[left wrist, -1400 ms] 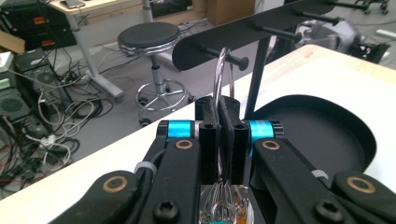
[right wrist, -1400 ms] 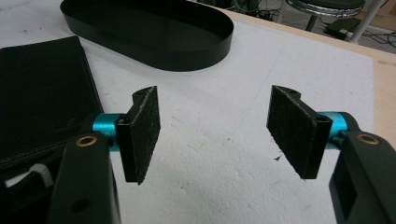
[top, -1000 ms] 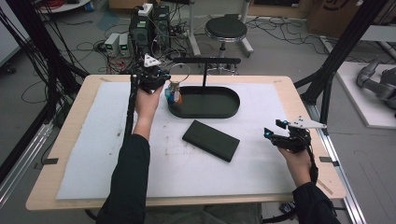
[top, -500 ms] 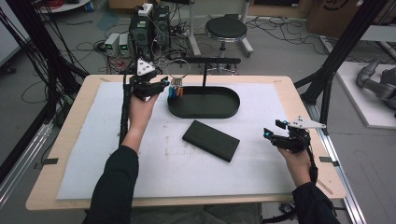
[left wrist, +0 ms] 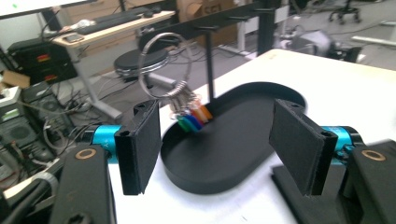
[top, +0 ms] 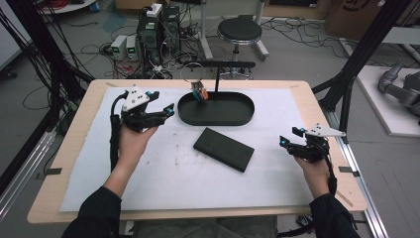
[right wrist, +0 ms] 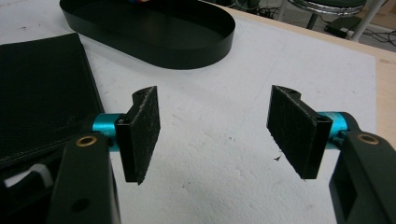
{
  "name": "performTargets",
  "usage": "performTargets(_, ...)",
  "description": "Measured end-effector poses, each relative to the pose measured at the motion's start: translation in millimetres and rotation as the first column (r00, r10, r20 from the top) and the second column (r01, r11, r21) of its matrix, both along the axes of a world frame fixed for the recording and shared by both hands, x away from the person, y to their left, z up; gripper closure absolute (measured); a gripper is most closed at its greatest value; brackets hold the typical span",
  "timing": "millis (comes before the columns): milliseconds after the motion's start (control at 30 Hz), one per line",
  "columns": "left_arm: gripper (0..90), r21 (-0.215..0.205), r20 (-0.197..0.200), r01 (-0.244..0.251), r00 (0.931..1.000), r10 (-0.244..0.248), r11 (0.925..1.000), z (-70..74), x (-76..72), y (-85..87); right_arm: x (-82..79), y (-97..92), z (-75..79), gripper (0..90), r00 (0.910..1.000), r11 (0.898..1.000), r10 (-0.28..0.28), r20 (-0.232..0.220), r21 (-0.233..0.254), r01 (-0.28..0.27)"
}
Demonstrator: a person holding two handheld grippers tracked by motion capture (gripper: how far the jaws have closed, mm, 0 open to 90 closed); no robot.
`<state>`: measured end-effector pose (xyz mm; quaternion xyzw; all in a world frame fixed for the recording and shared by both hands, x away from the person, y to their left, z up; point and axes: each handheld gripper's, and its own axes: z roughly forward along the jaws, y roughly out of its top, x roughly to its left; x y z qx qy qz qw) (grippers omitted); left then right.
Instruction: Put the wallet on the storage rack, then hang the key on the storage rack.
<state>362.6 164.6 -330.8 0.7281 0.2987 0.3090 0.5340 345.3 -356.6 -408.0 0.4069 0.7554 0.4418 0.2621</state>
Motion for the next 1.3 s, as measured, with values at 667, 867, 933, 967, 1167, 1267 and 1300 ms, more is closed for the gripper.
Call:
performTargets(667,27.4,-0.05,-0.014,-0.04,0.9991,0.039,0.9979,-53.9,-58.0,41.2,-1.3,-0.3,0.7,35.1,0.9999,1.0,-0.005,0.012,-0.005,0.005)
performTargets(867,27.4,-0.031,-0.005,-0.025,0.9997,0.025,0.9992,-55.9,-58.1,35.9,-1.0,0.1,0.5,34.9,0.9999,1.0,0.0,0.012,-0.005,0.0)
performTargets(933,27.4,-0.023,-0.005,-0.027,0.9996,0.027,0.9994,-57.0,-57.4,34.8,-1.0,0.6,0.5,34.9,0.9999,1.0,0.001,0.013,-0.007,-0.001)
performTargets(967,27.4,-0.027,-0.008,-0.025,0.9997,0.024,0.9993,-58.5,-55.4,34.6,-1.9,1.2,0.9,34.9,0.9999,1.0,0.001,0.015,-0.008,-0.001)
performTargets(1167,27.4,-0.023,-0.02,-0.026,0.9995,0.025,0.9994,-62.3,-51.9,35.4,-3.6,3.6,1.8,34.9,0.9995,1.0,0.017,0.028,-0.006,-0.017)
performTargets(1267,27.4,-0.024,-0.019,-0.025,0.9995,0.025,0.9994,-63.2,-51.6,36.3,-5.4,7.5,2.4,34.2,0.9986,0.999,0.041,0.034,-0.009,-0.041)
performTargets(1300,27.4,-0.025,-0.019,-0.027,0.9995,0.026,0.9993,-63.5,-51.4,36.7,-5.9,8.9,2.3,33.8,0.9976,0.998,0.055,0.041,-0.007,-0.055)
